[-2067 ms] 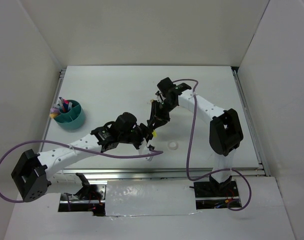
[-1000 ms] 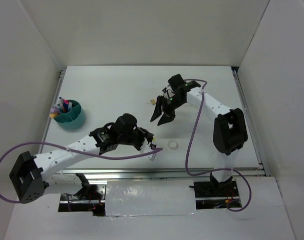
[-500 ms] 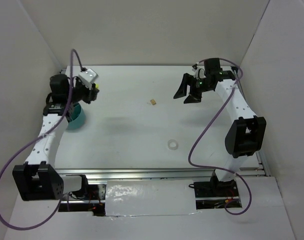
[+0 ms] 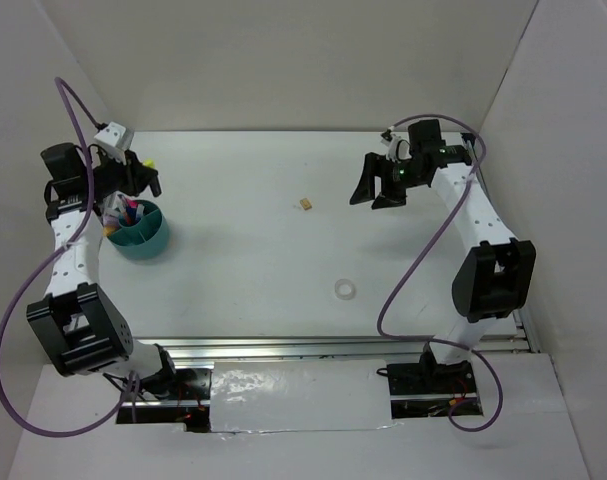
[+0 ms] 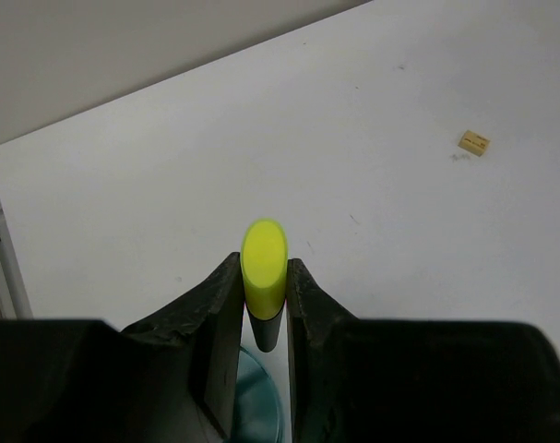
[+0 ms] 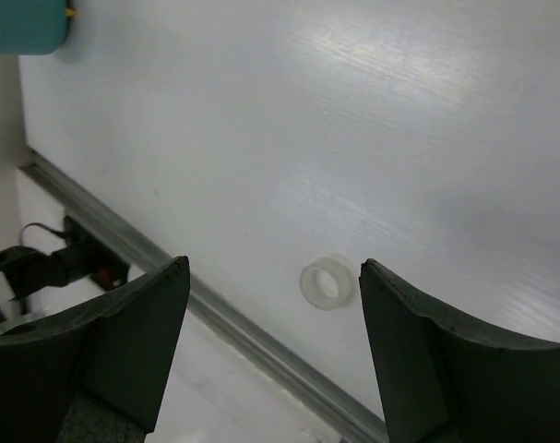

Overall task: Sort the stationery into containers
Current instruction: Place the pen in the storage box.

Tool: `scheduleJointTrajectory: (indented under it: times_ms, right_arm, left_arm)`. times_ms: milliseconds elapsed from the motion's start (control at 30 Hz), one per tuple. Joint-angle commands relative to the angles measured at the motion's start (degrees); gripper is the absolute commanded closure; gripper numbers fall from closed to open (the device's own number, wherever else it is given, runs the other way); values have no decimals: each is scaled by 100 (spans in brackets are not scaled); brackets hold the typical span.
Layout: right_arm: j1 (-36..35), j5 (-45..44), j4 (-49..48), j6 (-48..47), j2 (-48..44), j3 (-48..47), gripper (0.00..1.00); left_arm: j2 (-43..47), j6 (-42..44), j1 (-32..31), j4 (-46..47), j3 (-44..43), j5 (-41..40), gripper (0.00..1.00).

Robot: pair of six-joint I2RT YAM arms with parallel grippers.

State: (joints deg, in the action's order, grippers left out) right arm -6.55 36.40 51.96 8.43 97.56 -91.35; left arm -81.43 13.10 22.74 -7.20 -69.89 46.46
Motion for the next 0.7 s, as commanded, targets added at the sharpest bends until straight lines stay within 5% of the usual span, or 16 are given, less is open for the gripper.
scheduleJointTrajectory:
  times_ms: [0, 267, 533, 667]
  right_arm:
    - [-49, -1043, -274, -701, -841, 29, 19]
    - [303, -1680, -1256, -1791, -1660, 818, 13]
    - [497, -1689, -2794, -1933, -2566, 2382, 7]
    - [268, -1828, -3175, -2143, -2830, 2877, 7]
  left_arm:
    - [30, -132, 177, 342, -420, 557, 100]
    - [-355, -178, 748, 439, -859, 865, 100]
    - [-777, 1219, 600, -711, -1430, 497, 100]
    - [-1112, 1152, 477, -1239, -1931, 365, 98]
